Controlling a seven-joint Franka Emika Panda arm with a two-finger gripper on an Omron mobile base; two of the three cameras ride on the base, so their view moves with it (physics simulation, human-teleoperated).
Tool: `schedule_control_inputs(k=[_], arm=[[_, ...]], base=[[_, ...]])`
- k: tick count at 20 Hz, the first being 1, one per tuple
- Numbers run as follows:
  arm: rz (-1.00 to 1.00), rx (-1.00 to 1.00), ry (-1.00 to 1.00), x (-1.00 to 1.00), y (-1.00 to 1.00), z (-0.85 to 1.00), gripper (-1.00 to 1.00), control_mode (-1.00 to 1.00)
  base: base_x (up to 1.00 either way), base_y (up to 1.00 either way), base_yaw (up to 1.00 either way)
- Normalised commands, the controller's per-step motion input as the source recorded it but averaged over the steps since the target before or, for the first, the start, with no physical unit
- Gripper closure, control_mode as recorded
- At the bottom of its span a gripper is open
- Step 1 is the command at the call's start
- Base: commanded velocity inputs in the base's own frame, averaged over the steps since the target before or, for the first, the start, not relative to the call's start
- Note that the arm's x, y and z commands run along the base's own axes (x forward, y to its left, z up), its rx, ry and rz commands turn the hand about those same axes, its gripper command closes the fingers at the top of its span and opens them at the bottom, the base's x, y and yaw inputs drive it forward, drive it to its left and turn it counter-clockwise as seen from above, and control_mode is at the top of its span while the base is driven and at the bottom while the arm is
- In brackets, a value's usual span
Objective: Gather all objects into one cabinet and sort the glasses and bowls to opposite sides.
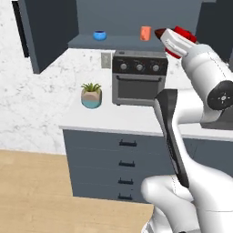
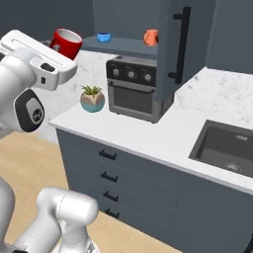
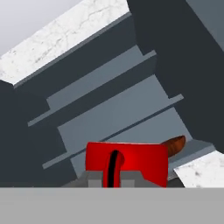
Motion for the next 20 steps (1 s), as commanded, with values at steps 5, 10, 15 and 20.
schedule_control_inputs(k=[5,10,15,20], arm=[[0.0,0.0,0.0,0.0,0.0,0.0,1.0,1.0],[0.0,0.0,0.0,0.0,0.0,0.0,1.0,1.0],[0.0,0.0,0.0,0.0,0.0,0.0,1.0,1.0],[0.0,0.0,0.0,0.0,0.0,0.0,1.0,1.0]], base=[[0.75,0.0,0.05],[0.26,0.0,0.01],[0.2,0.0,0.0],[0.94,0.04,-0.03]])
